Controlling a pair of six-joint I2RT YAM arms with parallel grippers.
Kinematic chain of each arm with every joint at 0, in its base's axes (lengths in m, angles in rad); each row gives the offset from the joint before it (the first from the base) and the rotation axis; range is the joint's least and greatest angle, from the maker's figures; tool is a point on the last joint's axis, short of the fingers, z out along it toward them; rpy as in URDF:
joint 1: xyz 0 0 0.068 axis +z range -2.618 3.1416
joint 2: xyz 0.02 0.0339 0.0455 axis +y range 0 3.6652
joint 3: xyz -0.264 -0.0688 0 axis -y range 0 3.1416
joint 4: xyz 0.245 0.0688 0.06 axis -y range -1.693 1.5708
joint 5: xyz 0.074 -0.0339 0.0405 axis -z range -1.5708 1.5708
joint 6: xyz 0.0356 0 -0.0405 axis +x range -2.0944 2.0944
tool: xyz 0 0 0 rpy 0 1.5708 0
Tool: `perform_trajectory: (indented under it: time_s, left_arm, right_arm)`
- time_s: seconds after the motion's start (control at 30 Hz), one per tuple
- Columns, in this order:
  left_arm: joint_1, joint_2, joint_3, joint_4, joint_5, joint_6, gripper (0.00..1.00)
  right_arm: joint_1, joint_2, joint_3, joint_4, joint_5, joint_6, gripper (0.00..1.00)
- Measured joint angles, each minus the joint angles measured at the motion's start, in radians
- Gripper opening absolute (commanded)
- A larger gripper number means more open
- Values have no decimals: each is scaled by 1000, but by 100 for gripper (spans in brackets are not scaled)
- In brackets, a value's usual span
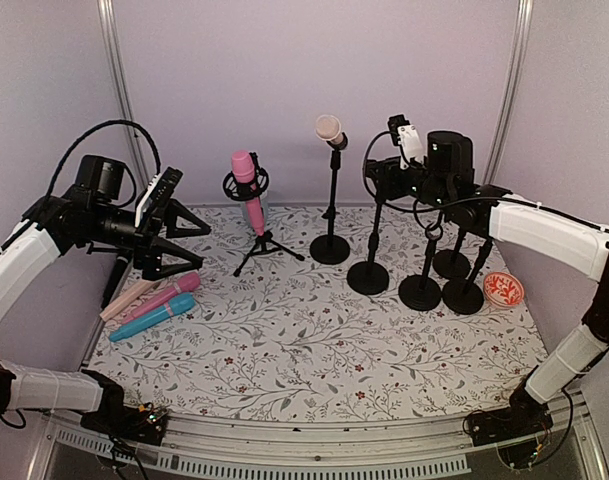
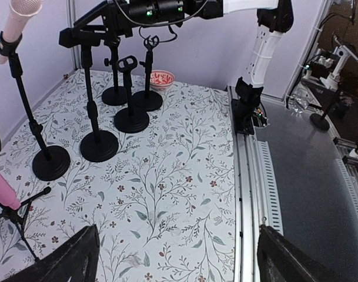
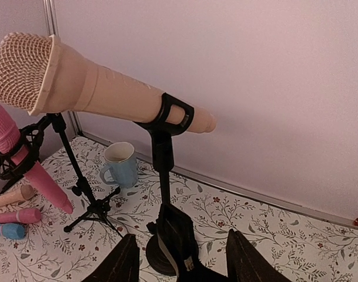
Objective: Remove the microphone from the stand
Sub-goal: Adjust the microphone stand at the center of the board.
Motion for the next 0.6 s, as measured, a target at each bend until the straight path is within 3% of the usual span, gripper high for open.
perform_trajectory:
  time_s: [0.13, 0.37, 0.6]
  left_arm:
    - [0, 0, 0, -1, 5, 0, 90]
    - [0, 0, 0, -8, 20, 1, 89]
    - [0, 0, 0, -10, 27, 0, 84]
  right_arm:
    - [-7, 0, 7, -12, -5, -2, 48]
    - [-39, 0, 70, -64, -48, -26, 54]
    - [-71, -1, 124, -82, -68, -38, 41]
